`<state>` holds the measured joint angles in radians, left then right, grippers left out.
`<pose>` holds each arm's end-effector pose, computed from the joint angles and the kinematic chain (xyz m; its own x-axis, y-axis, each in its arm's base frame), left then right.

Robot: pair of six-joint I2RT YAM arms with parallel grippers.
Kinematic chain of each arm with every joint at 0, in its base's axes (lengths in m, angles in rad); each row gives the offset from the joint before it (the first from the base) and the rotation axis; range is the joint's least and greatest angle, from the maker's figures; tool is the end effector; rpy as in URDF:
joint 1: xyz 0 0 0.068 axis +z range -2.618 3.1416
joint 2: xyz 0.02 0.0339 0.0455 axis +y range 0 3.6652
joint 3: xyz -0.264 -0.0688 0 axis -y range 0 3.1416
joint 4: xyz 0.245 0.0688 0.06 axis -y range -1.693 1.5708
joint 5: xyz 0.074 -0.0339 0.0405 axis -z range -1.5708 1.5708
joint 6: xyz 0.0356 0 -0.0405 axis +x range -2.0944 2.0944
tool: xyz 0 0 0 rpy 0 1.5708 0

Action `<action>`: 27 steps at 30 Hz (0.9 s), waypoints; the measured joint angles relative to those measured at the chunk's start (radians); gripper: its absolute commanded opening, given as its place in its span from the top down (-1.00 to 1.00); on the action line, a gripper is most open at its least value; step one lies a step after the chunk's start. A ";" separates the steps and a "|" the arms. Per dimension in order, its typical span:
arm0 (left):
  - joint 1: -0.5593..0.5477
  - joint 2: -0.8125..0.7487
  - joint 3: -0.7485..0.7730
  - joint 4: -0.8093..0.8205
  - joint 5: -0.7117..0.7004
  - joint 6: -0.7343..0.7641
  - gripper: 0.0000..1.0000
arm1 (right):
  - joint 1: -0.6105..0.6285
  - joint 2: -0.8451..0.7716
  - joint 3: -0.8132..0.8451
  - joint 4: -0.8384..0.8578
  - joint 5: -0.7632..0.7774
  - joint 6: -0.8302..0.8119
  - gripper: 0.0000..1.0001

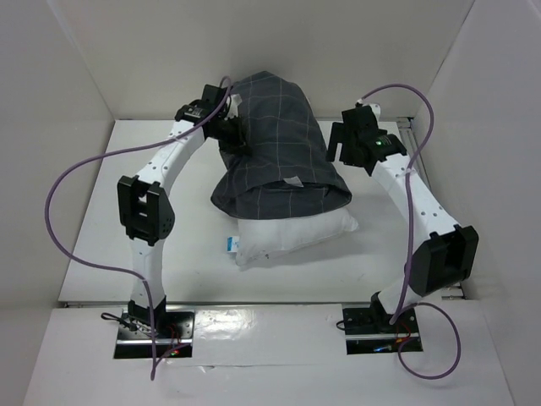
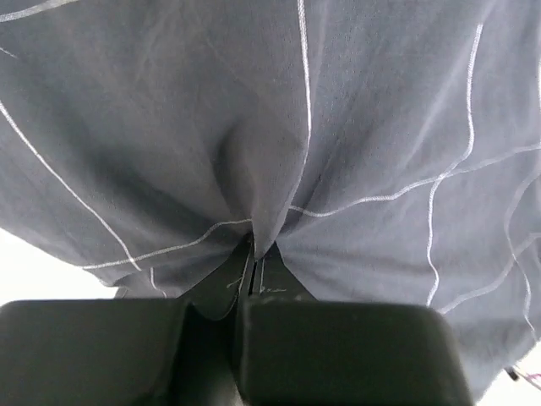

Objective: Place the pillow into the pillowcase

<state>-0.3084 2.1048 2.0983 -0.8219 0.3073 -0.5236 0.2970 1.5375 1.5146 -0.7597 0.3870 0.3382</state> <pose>0.4472 -0.1537 0.3196 -0.8501 -0.2294 -0.4740 0.0683 0.8446 -0.5311 0.3227 0.0847 0.3563 -0.6411 0.1251 -0.7572 0.2095 0.9777 -0.0158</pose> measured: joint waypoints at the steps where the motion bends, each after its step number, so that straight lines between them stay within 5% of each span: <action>1: 0.006 0.001 0.000 0.000 0.015 -0.003 1.00 | -0.003 -0.010 -0.010 0.001 -0.015 -0.005 -0.99; 9: 0.088 -0.040 0.019 -0.014 0.110 -0.007 1.00 | -0.019 -0.036 -0.050 0.026 -0.096 -0.024 -0.99; 18: 0.254 -0.336 0.058 0.020 0.140 -0.061 1.00 | 0.025 -0.005 0.023 0.035 -0.312 -0.074 -0.99; 27: 0.460 -0.562 -0.024 0.077 -0.072 -0.191 1.00 | 0.241 0.024 0.048 0.041 -0.394 -0.098 -0.99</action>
<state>0.1513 1.5425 2.0739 -0.7448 0.2356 -0.7147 0.5385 1.5612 1.5627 -0.7189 -0.0071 0.2398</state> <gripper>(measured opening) 0.032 0.994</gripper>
